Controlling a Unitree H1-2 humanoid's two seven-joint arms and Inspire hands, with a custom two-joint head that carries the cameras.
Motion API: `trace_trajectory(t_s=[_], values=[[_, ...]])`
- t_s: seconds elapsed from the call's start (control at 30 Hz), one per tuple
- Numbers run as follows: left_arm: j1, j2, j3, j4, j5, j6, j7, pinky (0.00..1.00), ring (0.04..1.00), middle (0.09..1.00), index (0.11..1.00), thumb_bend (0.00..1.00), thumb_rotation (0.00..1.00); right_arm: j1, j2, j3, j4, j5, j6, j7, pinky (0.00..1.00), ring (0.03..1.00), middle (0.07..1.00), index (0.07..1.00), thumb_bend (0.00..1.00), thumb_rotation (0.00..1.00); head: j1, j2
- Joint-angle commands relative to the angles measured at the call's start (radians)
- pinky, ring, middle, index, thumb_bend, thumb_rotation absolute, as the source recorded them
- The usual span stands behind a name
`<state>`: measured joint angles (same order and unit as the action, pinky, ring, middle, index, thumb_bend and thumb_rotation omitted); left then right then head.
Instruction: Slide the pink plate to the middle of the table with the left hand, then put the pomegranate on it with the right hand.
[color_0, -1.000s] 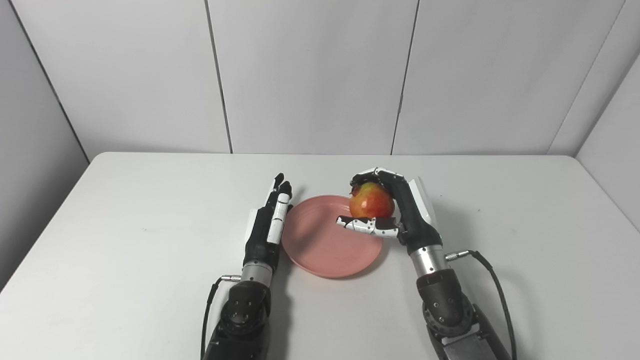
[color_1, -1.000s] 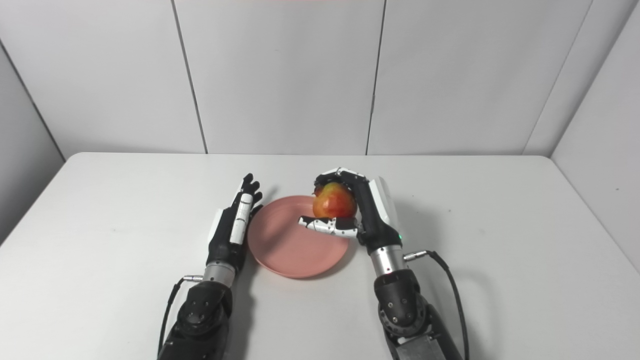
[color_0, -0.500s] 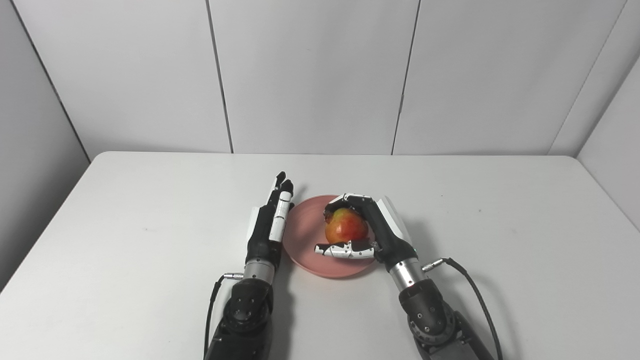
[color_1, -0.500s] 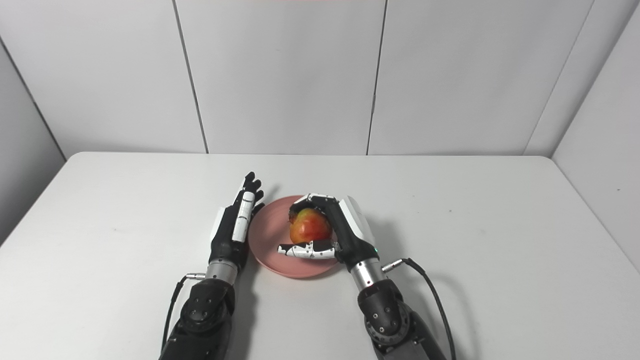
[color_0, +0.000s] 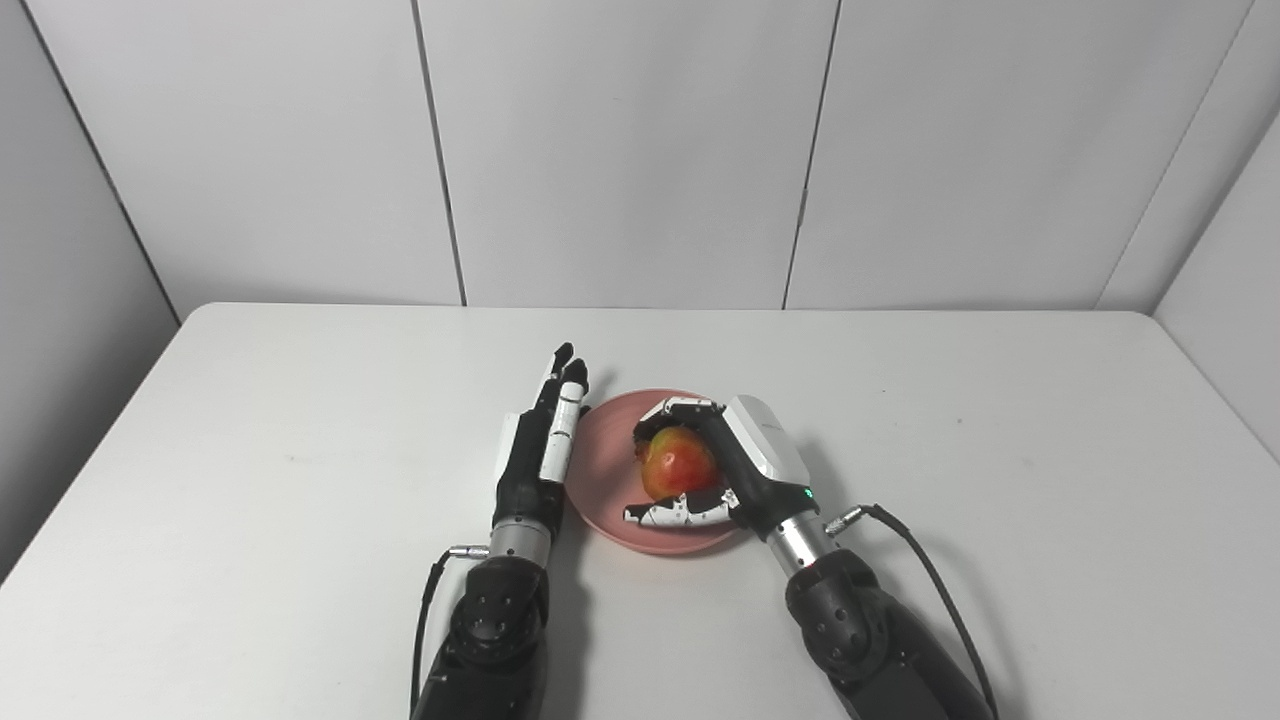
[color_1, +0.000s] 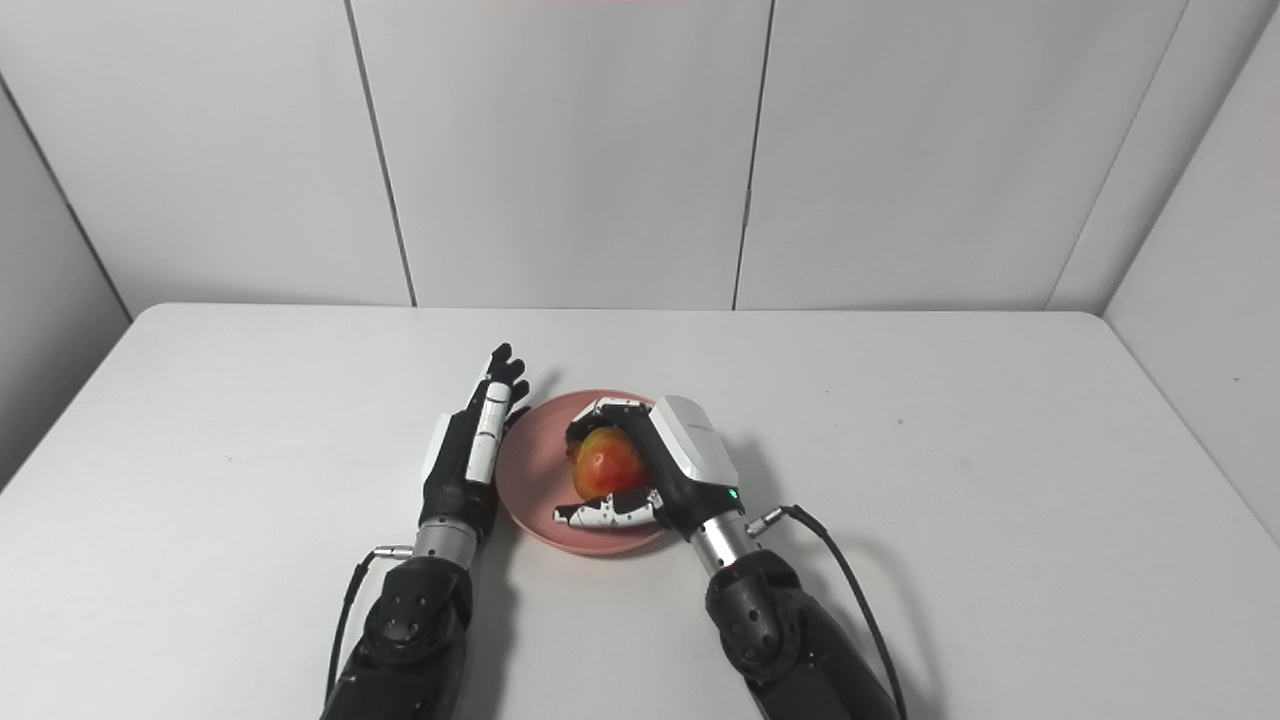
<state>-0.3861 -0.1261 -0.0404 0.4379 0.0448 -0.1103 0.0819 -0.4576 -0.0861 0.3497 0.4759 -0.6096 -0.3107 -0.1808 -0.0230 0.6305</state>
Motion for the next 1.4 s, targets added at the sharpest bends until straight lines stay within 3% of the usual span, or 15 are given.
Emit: trace_trajectory(t_s=[0.0, 0.03, 0.07, 0.13, 0.2, 0.23, 0.27, 0.3, 0.37, 0.43, 0.73, 1.03, 1.17, 1.37], values=[[-0.022, -0.01, -0.007, -0.024, -0.003, -0.023, -0.008, 0.92, 0.959, 0.972, 0.964, 0.55, 1.0, -0.045, -0.015, 0.014, -0.003, -0.035, -0.057, -0.036, 0.51, 0.479, 0.52, 0.456, 0.51, 0.0, 0.001, 0.0], [-0.021, -0.008, -0.009, -0.027, -0.001, -0.022, -0.01, 0.92, 0.959, 0.973, 0.965, 0.56, 1.0, -0.047, -0.019, 0.022, 0.001, -0.046, -0.061, -0.04, 0.52, 0.483, 0.522, 0.454, 0.51, 0.0, 0.001, 0.0], [-0.02, -0.007, -0.011, -0.029, 0.002, -0.02, -0.009, 0.92, 0.961, 0.974, 0.966, 0.56, 1.0, -0.048, -0.022, 0.028, 0.002, -0.053, -0.062, -0.041, 0.58, 0.595, 0.544, 0.456, 0.51, 0.0, 0.001, 0.001], [-0.019, -0.005, -0.013, -0.033, 0.01, -0.017, -0.005, 0.92, 0.96, 0.971, 0.963, 0.57, 1.0, -0.045, -0.028, 0.036, -0.002, -0.057, -0.068, -0.037, 0.65, 0.722, 0.694, 0.486, 0.5, 0.1, 0.0, 0.003], [-0.02, -0.003, -0.015, -0.035, 0.013, -0.01, -0.006, 0.92, 0.96, 0.969, 0.961, 0.58, 1.0, -0.041, -0.037, 0.045, -0.014, -0.066, -0.062, -0.023, 0.71, 0.779, 0.76, 0.494, 0.5, 0.14, -0.001, 0.003], [-0.02, -0.002, -0.016, -0.035, 0.011, -0.008, -0.009, 0.93, 0.966, 0.973, 0.963, 0.58, 1.0, -0.039, -0.04, 0.049, -0.019, -0.068, -0.059, -0.016, 0.79, 0.836, 0.822, 0.642, 0.56, 0.34, -0.001, 0.003], [-0.02, 0.0, -0.016, -0.034, 0.009, -0.009, -0.011, 0.93, 0.967, 0.974, 0.964, 0.58, 1.0, -0.036, -0.043, 0.052, -0.028, -0.069, -0.051, -0.009, 0.81, 0.85, 0.837, 0.679, 0.57, 0.39, 0.0, 0.004], [-0.021, 0.001, -0.017, -0.033, 0.009, -0.01, -0.012, 0.94, 0.97, 0.976, 0.963, 0.59, 1.0, -0.034, -0.045, 0.053, -0.034, -0.069, -0.046, -0.004, 0.88, 0.892, 0.881, 0.747, 0.61, 0.51, 0.0, 0.004], [-0.02, 0.003, -0.018, -0.033, 0.005, -0.012, -0.018, 0.96, 0.981, 0.986, 0.964, 0.59, 1.0, -0.029, -0.047, 0.053, -0.049, -0.062, -0.04, 0.013, 0.97, 0.952, 0.943, 0.842, 0.67, 0.67, -0.002, 0.004], [-0.019, 0.003, -0.013, -0.037, -0.015, -0.007, -0.033, 0.99, 0.996, 0.998, 0.969, 0.6, 1.0, -0.021, -0.051, 0.05, -0.07, -0.052, -0.036, 0.033, 1.0, 0.988, 0.979, 0.893, 0.68, 0.73, -0.002, 0.004], [-0.015, 0.006, -0.012, -0.044, -0.006, -0.007, -0.029, 0.95, 0.978, 0.994, 0.977, 0.61, 1.0, 0.003, -0.06, 0.031, -0.13, -0.022, -0.072, 0.042, 1.0, 1.0, 1.0, 0.997, 0.72, 0.8, -0.004, 0.003], [-0.008, 0.017, -0.003, -0.066, -0.015, 0.006, -0.047, 0.93, 0.958, 0.974, 0.971, 0.56, 1.0, 0.05, -0.057, -0.023, -0.224, 0.037, -0.068, 0.032, 1.0, 1.0, 1.0, 1.0, 0.7, 0.84, -0.026, 0.012], [-0.002, 0.028, 0.005, -0.071, -0.041, 0.002, -0.072, 0.91, 0.953, 0.976, 0.976, 0.58, 1.0, 0.078, -0.045, -0.072, -0.232, 0.115, -0.078, 0.035, 1.0, 1.0, 1.0, 1.0, 0.74, 0.97, -0.03, 0.011], [0.011, 0.041, 0.014, -0.091, -0.075, 0.004, -0.101, 0.91, 0.956, 0.982, 0.982, 0.58, 1.0, 0.118, -0.034, -0.121, -0.269, 0.264, -0.053, 0.1, 1.0, 1.0, 1.0, 1.0, 0.73, 0.98, -0.033, 0.018]])
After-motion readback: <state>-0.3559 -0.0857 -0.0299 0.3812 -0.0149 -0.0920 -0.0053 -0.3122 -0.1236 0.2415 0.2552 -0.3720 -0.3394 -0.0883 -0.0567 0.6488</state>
